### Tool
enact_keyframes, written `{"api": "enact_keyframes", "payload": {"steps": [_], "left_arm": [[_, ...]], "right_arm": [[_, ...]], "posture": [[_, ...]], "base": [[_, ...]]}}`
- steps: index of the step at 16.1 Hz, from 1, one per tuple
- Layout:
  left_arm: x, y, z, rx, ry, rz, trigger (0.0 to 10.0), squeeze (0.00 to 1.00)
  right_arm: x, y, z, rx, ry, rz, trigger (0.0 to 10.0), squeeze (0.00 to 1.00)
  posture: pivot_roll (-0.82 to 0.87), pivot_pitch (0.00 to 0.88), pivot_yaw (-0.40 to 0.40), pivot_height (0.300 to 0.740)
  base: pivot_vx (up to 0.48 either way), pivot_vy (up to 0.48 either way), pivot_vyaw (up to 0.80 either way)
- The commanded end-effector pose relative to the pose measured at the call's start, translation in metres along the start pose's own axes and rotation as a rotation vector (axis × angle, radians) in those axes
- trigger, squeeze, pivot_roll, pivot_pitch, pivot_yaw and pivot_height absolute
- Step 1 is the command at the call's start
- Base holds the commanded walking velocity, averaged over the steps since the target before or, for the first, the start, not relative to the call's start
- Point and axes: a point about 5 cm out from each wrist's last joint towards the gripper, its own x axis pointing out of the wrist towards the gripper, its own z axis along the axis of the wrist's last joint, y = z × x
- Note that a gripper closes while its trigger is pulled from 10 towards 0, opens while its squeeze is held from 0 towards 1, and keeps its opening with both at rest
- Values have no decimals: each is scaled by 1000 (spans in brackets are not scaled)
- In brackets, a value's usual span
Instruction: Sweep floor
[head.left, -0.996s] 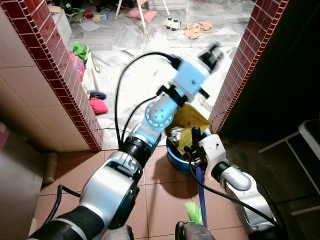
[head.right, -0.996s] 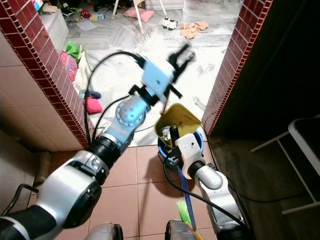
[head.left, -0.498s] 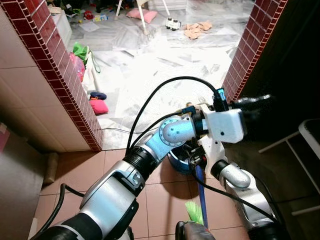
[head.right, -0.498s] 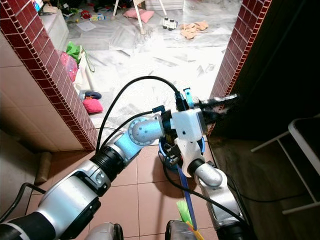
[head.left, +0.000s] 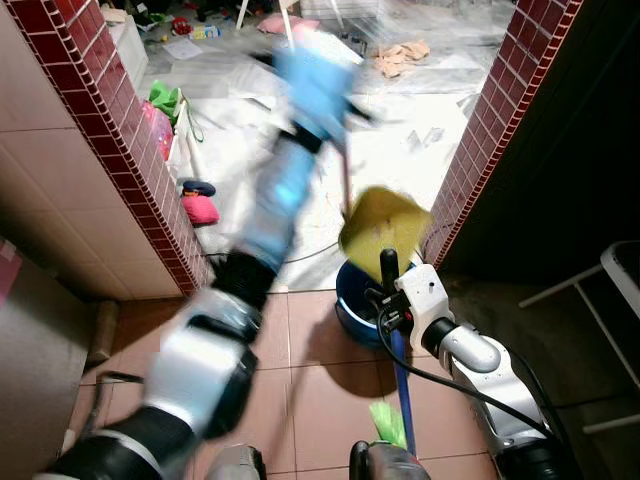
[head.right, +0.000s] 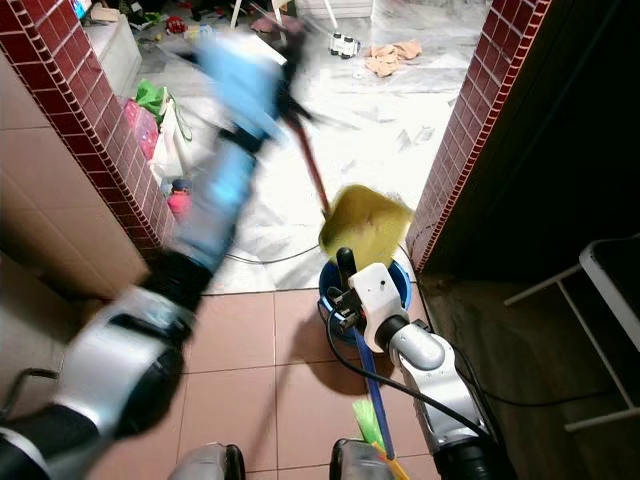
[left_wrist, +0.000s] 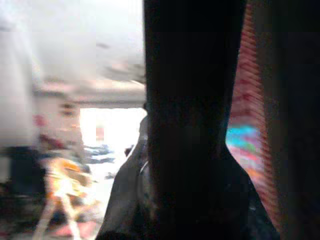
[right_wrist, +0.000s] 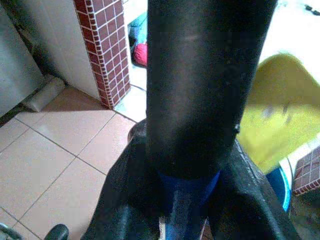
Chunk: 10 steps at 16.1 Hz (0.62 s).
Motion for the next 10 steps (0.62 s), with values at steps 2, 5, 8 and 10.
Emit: {"api": "enact_keyframes", "payload": {"steps": [2,5,8,10], "left_arm": [[30,28,71,45,-282,97,10000,0],[4,76,39,253,-65,188,10000,0],[-46,91,-14,239,182,263,10000,0],[-87,94,-50,250,350,284,10000,0]], "right_arm": [[3,0,-4,-18,27,24,10000,0],[18,-9,5,-22,0,-12,10000,0],[34,-11,20,-9,-42,-40,10000,0],[44,-7,26,-9,-55,-31,10000,0]], "posture": [[-93,24,-22,740],[-42,0,-44,740],[-13,0,-61,740],[4,0,-70,740]], "base": [[0,0,0],[0,0,0],[0,0,0],[0,0,0]]}}
